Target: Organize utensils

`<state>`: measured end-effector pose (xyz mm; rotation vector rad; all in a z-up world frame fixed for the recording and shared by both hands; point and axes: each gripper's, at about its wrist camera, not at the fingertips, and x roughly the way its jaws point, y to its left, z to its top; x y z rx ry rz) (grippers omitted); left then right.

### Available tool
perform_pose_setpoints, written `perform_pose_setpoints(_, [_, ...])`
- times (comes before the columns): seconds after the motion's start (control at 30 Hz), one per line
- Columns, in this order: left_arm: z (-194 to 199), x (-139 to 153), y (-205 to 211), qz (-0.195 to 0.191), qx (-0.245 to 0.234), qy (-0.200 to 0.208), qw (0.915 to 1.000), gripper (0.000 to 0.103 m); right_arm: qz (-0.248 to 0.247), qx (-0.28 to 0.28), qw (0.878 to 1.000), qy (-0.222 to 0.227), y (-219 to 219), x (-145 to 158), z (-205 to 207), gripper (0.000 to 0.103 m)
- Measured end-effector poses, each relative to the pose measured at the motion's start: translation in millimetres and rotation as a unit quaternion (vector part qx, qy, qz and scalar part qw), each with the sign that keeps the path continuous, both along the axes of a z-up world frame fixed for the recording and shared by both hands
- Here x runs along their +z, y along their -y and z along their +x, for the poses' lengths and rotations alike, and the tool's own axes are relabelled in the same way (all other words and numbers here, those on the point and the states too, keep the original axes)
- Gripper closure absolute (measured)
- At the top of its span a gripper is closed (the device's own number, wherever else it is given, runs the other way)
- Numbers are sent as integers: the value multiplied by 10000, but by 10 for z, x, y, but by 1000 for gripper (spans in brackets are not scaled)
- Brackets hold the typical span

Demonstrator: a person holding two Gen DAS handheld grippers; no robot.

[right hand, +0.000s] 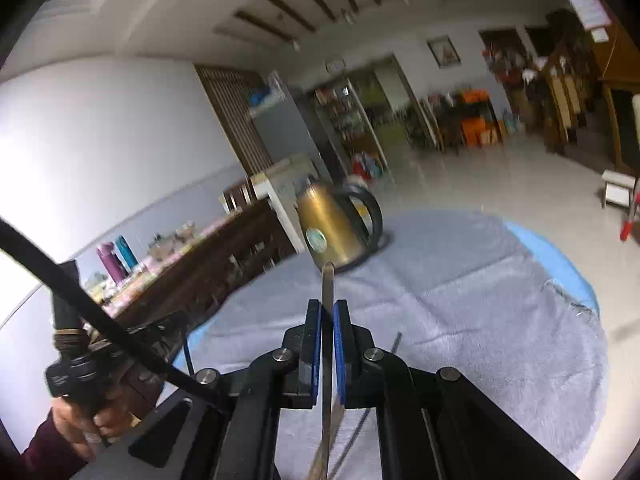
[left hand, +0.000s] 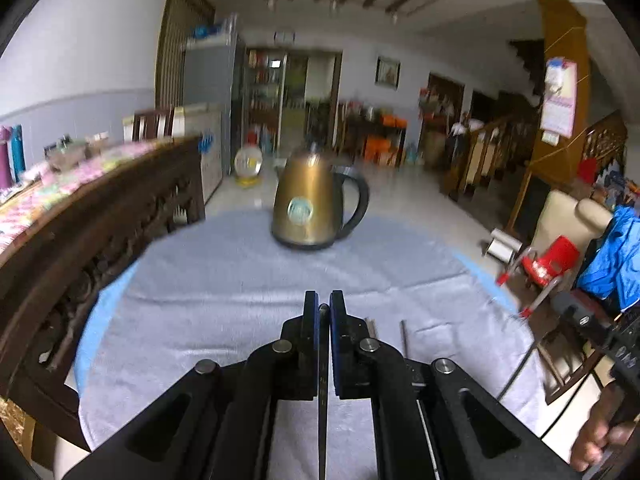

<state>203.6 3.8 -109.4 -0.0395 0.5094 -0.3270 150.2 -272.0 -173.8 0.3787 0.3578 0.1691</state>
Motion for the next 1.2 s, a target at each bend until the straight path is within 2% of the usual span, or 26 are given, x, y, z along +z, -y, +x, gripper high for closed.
perform_pose_setpoints(0.07, [-234,127,-45,-81,4,197,9998,98,-67,-63,9998,175,-67,52,-193,97])
perform_pose_setpoints(0.2, [-430,235,-84,-329,-8,357,9988,98,-294,-196,9985,424,-220,191,-575,97])
perform_pose_setpoints(0.4, [-749,544,-166,-649,-16,764,9950,98,-358,-226,9957,819,-362,392,-841,97])
perform_pose_setpoints(0.7, [-1142,901,-317,-1058,-52,1353,9851,98,-458,-377,9847,1636,-555,779,-1316,97])
perform_pose_setpoints(0.83, [-1223,885,-288,-1097,-113,1401,9840,98,-490,-292,9829,1753,-666,822,-1383,97])
perform_pose_setpoints(1.2, [-1047,488,-160,-916,35,907,9917,98,-719,-65,9869,1446,-856,585,-1350,97])
